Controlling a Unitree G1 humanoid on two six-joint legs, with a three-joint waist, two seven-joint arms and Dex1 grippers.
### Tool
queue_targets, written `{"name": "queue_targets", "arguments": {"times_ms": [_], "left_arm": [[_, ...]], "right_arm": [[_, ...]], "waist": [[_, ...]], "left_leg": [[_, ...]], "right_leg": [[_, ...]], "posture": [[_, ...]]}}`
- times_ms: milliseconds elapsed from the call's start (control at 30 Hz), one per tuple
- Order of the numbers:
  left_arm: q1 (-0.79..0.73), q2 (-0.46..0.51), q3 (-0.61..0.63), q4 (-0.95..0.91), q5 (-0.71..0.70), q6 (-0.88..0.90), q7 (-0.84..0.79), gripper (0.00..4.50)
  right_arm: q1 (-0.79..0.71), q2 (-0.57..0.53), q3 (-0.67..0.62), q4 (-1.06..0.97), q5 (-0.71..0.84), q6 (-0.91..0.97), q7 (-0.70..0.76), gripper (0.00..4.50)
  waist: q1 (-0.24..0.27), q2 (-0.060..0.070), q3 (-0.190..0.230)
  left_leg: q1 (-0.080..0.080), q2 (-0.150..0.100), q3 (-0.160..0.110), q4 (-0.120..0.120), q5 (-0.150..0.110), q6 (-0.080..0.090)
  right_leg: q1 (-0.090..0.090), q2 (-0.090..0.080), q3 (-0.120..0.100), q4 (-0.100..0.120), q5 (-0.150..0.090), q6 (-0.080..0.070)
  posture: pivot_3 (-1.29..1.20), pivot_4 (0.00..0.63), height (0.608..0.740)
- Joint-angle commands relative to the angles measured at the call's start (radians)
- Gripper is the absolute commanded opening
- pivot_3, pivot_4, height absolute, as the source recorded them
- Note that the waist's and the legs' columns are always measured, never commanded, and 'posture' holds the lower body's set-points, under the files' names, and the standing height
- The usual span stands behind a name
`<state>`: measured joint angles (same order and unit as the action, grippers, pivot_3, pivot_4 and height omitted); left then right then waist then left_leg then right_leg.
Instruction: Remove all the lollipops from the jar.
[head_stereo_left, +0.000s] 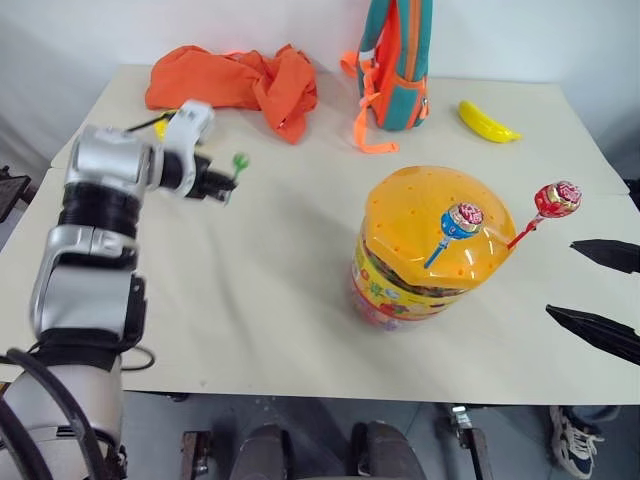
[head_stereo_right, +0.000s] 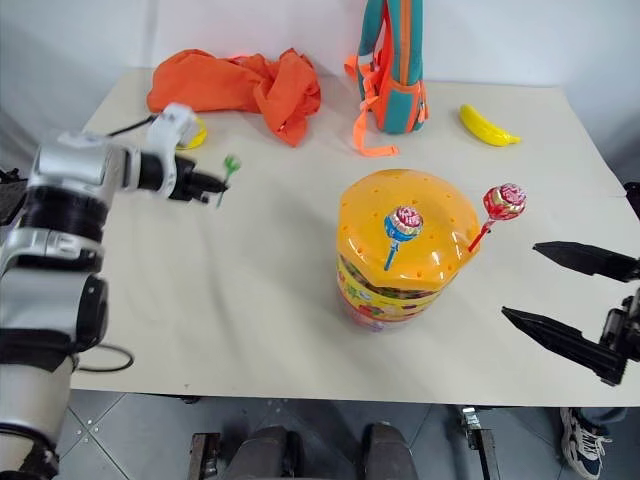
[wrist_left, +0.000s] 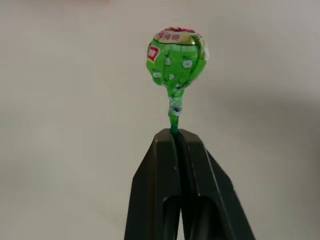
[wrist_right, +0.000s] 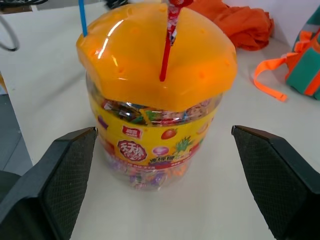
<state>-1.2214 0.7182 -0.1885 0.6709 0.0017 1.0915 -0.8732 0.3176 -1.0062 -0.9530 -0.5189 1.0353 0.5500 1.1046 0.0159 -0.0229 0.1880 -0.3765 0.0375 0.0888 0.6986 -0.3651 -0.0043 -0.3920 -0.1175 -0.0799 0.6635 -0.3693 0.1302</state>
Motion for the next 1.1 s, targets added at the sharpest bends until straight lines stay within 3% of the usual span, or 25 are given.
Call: {"name": "queue_targets", "arguments": {"times_ms": [33, 200, 233, 433, 700, 833, 1000, 1100], "left_arm": [[0.093, 0.122, -0.040, -0.269, -0.011, 0.229, -0.010, 0.04], [0.219, 0.257, -0.093, -0.439, -0.066, 0.403, -0.009, 0.04], [0.238, 0.279, -0.102, -0.459, -0.080, 0.424, -0.009, 0.48], [0.252, 0.327, -0.076, -0.516, -0.159, 0.493, 0.012, 2.13], [0.173, 0.432, -0.105, -0.575, -0.239, 0.421, -0.044, 4.47], [0.085, 0.405, -0.048, -0.564, -0.281, 0.288, -0.098, 4.47], [0.111, 0.198, 0.203, -0.634, -0.458, -0.027, -0.199, 4.47], [0.164, 0.094, 0.257, -0.665, -0.525, -0.207, -0.274, 4.47]], "right_arm": [[-0.067, -0.031, 0.057, 0.050, -0.021, 0.000, 0.015, 4.50], [-0.166, -0.055, 0.142, 0.106, -0.050, 0.000, 0.027, 4.50], [-0.178, -0.055, 0.154, 0.114, -0.057, -0.001, 0.032, 4.50], [-0.241, -0.055, 0.199, 0.145, -0.084, 0.000, 0.044, 4.50], [-0.270, -0.055, 0.199, 0.167, -0.112, -0.002, 0.060, 4.50], [-0.272, -0.056, 0.183, 0.177, -0.123, -0.001, 0.070, 4.50], [-0.247, -0.044, 0.132, 0.137, -0.101, 0.020, 0.072, 4.50], [-0.216, -0.027, 0.087, 0.100, -0.075, 0.046, 0.074, 4.50]], "waist": [[0.002, 0.000, 0.000], [0.009, -0.001, 0.000], [0.009, -0.001, 0.000], [0.010, -0.001, 0.000], [0.007, -0.001, 0.000], [0.013, -0.001, 0.000], [0.011, -0.001, 0.000], [0.007, -0.001, 0.000]], "left_leg": [[0.000, 0.000, -0.001, 0.000, 0.000, 0.000], [0.000, 0.000, -0.003, 0.000, 0.000, 0.000], [0.000, 0.000, -0.004, 0.000, 0.000, 0.000], [-0.002, -0.001, -0.009, 0.000, 0.000, 0.000], [-0.002, -0.001, -0.011, 0.000, 0.000, 0.000], [-0.003, -0.003, -0.008, 0.001, 0.000, 0.000], [-0.004, -0.003, -0.009, 0.002, 0.000, 0.000], [-0.005, -0.004, -0.013, 0.003, 0.000, 0.000]], "right_leg": [[0.000, 0.000, 0.000, 0.000, 0.000, 0.000], [0.001, 0.000, 0.000, 0.001, 0.000, 0.000], [0.002, 0.000, 0.000, 0.001, 0.000, 0.000], [0.002, -0.001, 0.000, 0.001, 0.000, 0.000], [0.001, 0.000, 0.000, 0.002, 0.000, 0.000], [0.001, -0.001, -0.001, 0.003, 0.000, 0.000], [0.002, -0.003, -0.003, 0.004, 0.000, 0.000], [0.001, -0.003, -0.003, 0.003, 0.000, 0.000]], "posture": [[0.00, 0.150, 0.740], [0.00, 0.150, 0.740], [0.00, 0.150, 0.740], [0.00, 0.150, 0.740], [0.00, 0.150, 0.740], [0.00, 0.150, 0.740], [0.00, 0.150, 0.740], [0.00, 0.150, 0.740]]}}
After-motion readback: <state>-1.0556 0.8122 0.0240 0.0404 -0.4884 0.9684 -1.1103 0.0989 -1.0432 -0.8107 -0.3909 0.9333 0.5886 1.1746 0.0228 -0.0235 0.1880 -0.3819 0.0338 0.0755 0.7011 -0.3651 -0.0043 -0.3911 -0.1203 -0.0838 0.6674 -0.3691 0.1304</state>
